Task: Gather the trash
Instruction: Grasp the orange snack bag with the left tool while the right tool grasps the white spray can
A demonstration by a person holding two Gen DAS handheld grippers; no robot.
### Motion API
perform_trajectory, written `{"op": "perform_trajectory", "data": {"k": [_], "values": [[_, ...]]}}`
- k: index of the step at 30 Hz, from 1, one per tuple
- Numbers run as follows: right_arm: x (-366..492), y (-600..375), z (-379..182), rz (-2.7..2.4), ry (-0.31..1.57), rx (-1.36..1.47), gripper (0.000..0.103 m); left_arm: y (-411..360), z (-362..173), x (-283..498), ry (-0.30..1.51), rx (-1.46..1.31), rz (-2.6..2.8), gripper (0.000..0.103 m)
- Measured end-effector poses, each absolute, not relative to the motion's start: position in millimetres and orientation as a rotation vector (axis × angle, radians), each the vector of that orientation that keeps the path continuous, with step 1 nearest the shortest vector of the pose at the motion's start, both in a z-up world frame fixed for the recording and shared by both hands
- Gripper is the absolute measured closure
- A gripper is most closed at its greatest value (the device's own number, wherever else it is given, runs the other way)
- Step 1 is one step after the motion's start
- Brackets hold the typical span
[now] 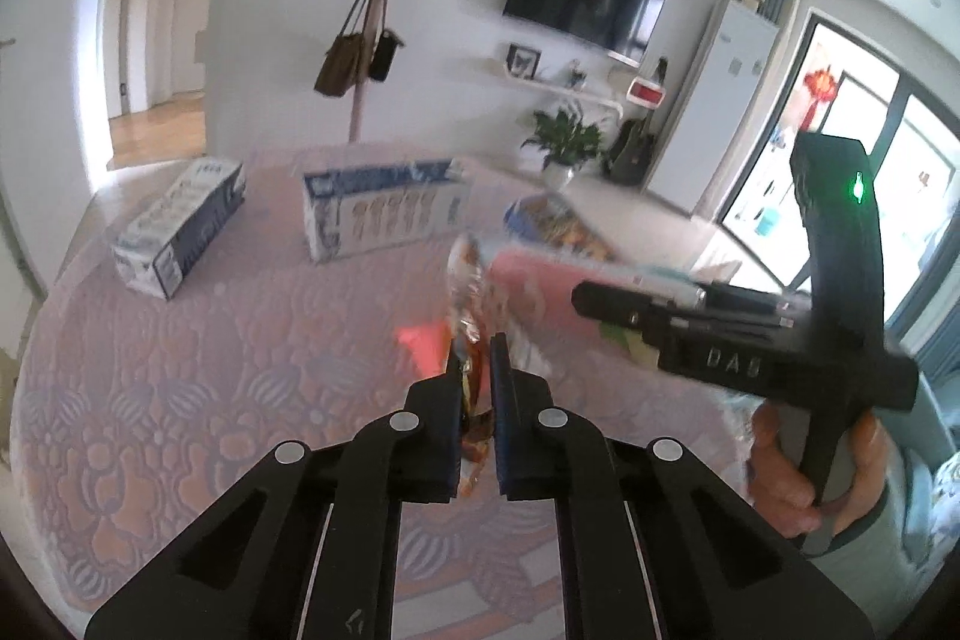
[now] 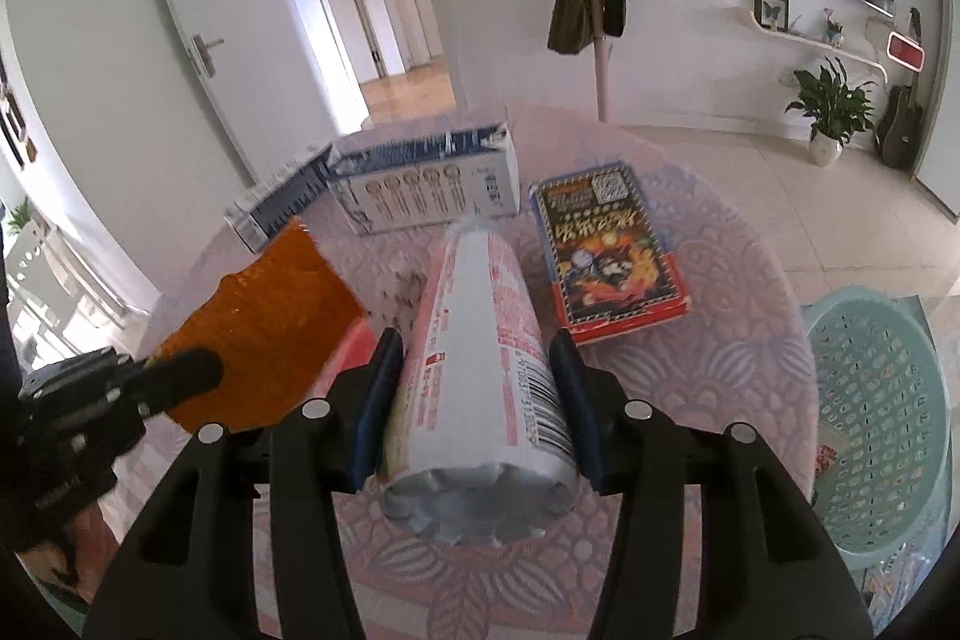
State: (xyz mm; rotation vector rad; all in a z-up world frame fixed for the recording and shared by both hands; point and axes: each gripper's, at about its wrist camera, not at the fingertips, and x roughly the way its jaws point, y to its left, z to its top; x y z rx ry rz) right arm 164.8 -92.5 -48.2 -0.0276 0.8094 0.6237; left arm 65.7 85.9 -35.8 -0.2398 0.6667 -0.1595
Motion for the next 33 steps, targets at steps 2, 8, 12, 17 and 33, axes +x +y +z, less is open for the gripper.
{"op": "perform_trajectory", "data": {"k": [2,8,12,17,33], "values": [[161.5,-97.0,-39.8,0.627,0.790,-0.022,0.056,84.2,-25.7,65.0,0.640,-0.248,-0.171,0.097],[151.6,-107.8,-19.1,0.635,0.736,-0.011,0.056,76.4,-1.7,66.8,0.575,-0.234,-0.184,0.097],[147.2,-106.7,-28.3,0.646,0.796,-0.043,0.056,73.7,-0.8,69.5,0.576,-0.225,-0.186,0.097],[127.6,-102.3,-67.0,0.636,0.902,-0.090,0.057,75.7,-15.7,67.6,0.608,-0.249,-0.196,0.097],[178.3,-67.5,-96.1,0.687,1.139,-0.048,0.056,85.0,-23.4,62.5,0.616,-0.269,-0.189,0.097]]}}
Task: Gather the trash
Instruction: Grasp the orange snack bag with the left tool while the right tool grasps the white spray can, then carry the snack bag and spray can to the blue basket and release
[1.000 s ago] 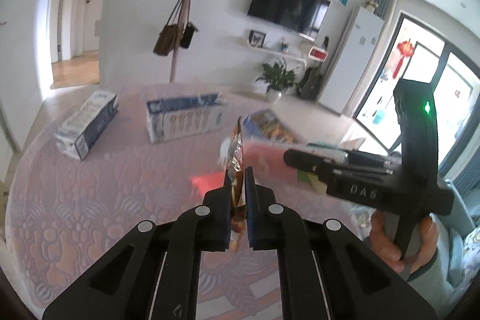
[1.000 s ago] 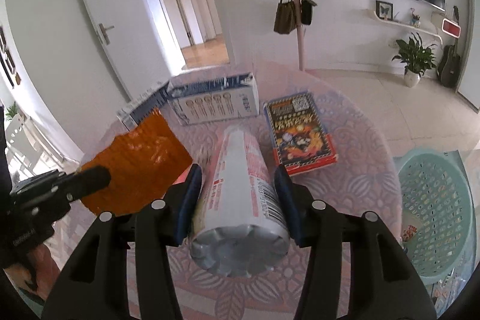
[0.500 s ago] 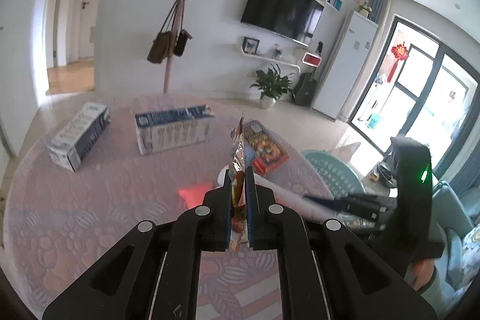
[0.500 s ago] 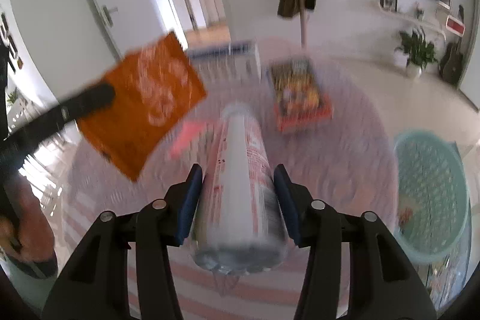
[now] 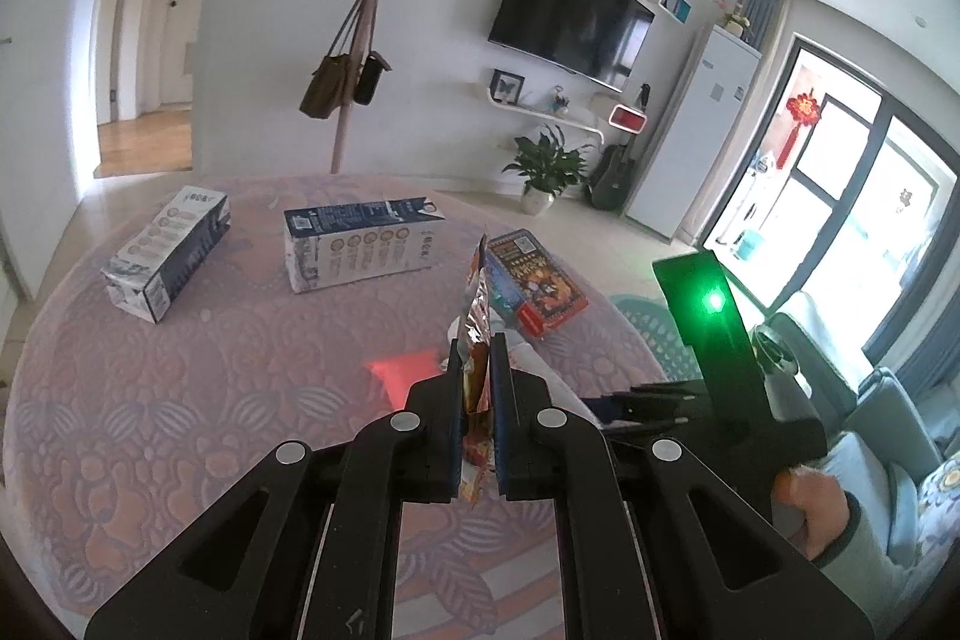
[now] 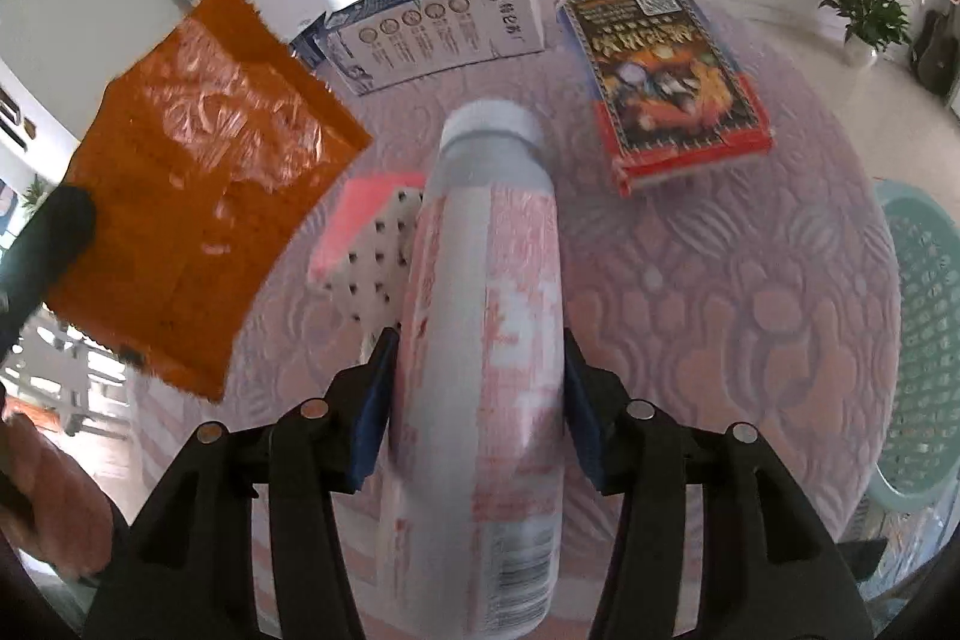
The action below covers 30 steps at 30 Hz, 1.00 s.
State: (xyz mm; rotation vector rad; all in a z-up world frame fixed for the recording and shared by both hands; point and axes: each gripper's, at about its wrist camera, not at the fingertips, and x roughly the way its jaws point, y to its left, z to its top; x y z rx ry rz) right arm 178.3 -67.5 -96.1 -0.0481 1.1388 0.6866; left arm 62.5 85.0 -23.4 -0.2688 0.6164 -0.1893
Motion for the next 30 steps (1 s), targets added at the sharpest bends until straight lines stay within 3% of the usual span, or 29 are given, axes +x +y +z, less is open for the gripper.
{"op": "perform_trajectory", "data": {"k": [20,30], "values": [[160.0,-190.8,24.1,0.631,0.730,0.183,0.057,29.1,40.0,110.3,0.484,-0.205,-0.269,0.097],[174.7,-300.8,21.2,0.264,0.650,0.241,0.057,-57.5,38.5,172.1,0.548,-0.196,-0.463,0.097]]}}
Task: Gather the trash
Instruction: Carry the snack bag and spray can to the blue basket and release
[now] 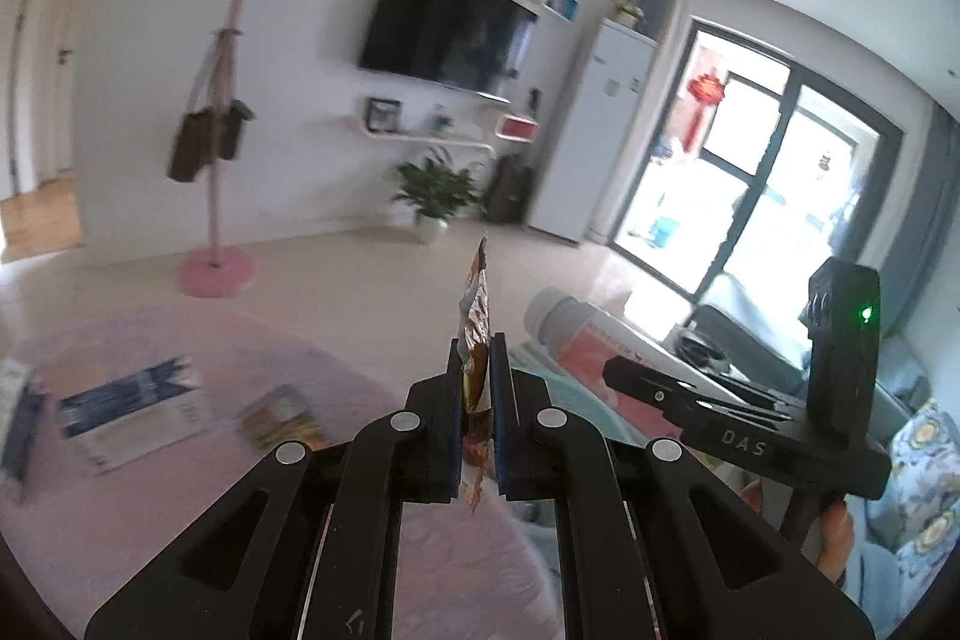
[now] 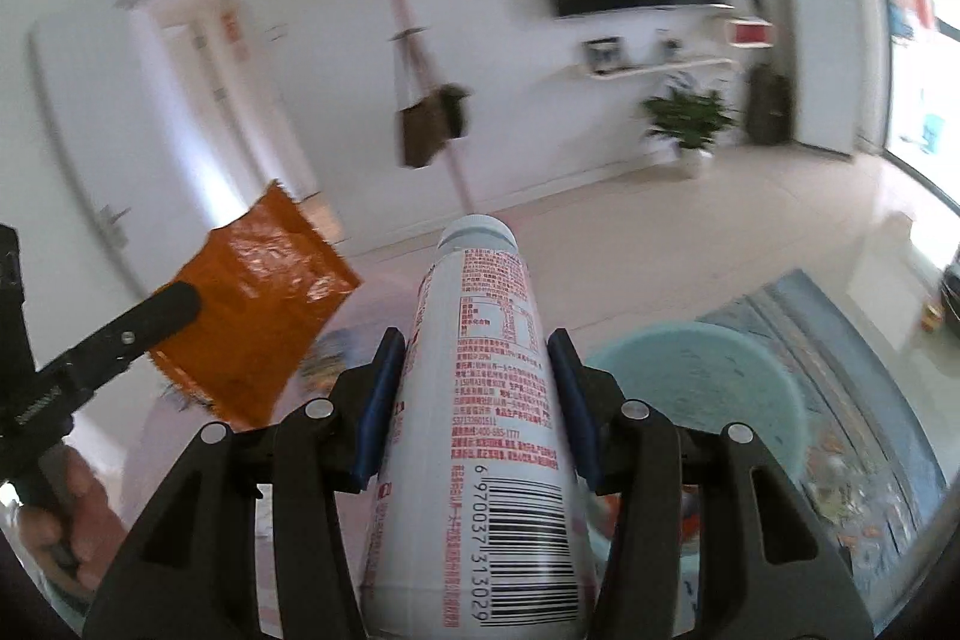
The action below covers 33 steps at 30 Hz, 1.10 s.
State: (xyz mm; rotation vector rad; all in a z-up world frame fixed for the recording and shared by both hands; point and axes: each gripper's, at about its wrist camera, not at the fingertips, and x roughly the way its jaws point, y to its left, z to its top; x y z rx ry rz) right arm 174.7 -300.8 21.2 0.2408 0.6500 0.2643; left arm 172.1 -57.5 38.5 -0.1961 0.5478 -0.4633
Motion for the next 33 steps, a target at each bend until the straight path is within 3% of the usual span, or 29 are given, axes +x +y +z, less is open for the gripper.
{"op": "perform_trajectory", "data": {"k": [10,18,22,33], "values": [[207.8,-380.5,-52.1,0.022,0.780,0.353,0.057,-149.4,-17.8,227.3,0.725,-0.137,-0.574,0.097],[221.1,-396.5,-93.2,-0.040,0.871,0.374,0.057,-172.6,-63.8,244.5,0.845,-0.087,-0.582,0.093],[228.3,-391.5,-92.8,-0.037,0.858,0.352,0.057,-168.1,-69.4,246.7,0.851,-0.084,-0.561,0.075],[218.1,-363.9,-80.5,0.015,0.855,0.314,0.057,-123.0,-58.9,220.7,0.792,-0.157,-0.517,0.049]]}}
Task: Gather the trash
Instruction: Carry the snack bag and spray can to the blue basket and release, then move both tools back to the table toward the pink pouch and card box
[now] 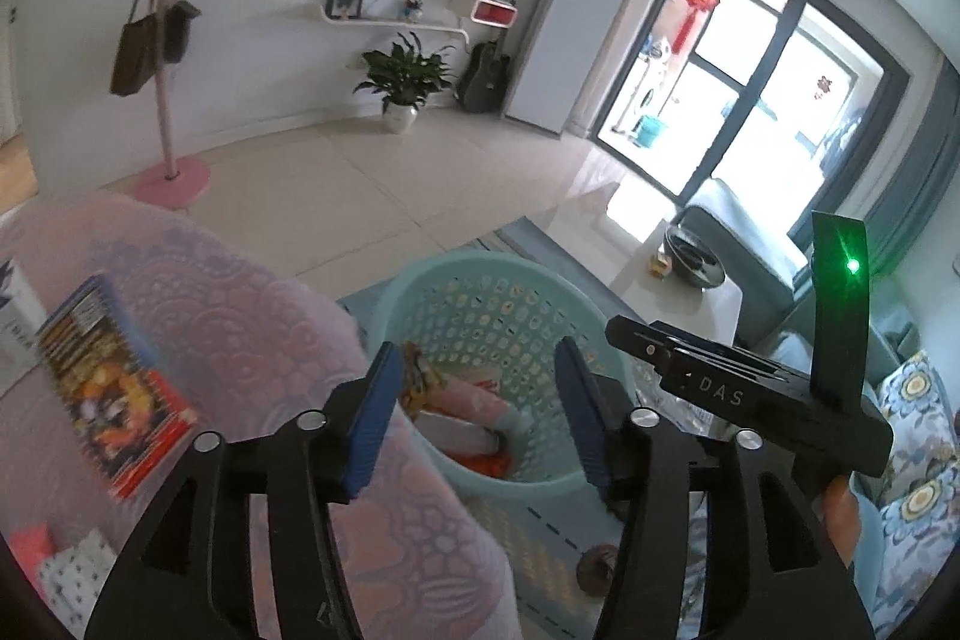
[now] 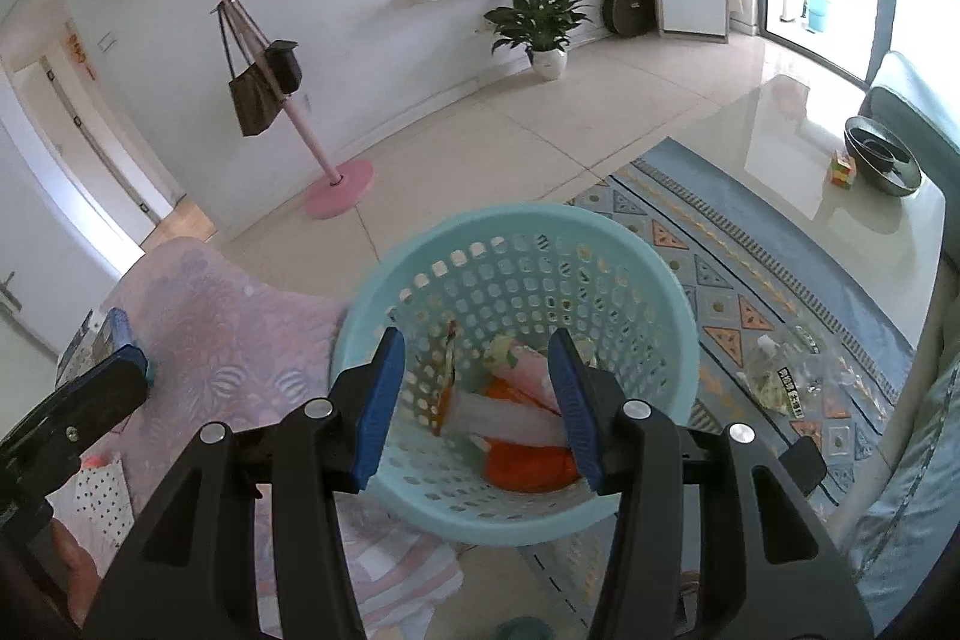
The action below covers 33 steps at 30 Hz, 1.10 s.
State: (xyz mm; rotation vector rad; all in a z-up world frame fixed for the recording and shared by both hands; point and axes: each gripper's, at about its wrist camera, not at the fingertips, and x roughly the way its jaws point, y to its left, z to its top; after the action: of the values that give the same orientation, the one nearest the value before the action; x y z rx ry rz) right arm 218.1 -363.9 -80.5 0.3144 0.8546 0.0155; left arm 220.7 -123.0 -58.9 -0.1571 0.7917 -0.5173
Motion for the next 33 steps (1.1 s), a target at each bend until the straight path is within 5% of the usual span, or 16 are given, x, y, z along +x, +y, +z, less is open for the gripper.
{"op": "perform_trajectory", "data": {"k": [11,18,25,33], "values": [[206.8,-282.9,-37.3,0.207,0.773,0.226,0.056,-39.1,-26.7,169.0,0.670,-0.244,-0.373,0.046],[205.3,-204.5,-27.6,0.346,0.743,0.110,0.043,35.6,-13.4,134.2,0.614,-0.320,-0.199,0.042],[209.7,-148.2,-35.2,0.435,0.683,0.060,0.023,97.8,-38.2,116.9,0.663,-0.389,-0.054,0.042],[229.8,-118.7,-69.1,0.406,0.710,0.011,0.019,109.7,-87.8,128.4,0.789,-0.440,-0.070,0.042]]}}
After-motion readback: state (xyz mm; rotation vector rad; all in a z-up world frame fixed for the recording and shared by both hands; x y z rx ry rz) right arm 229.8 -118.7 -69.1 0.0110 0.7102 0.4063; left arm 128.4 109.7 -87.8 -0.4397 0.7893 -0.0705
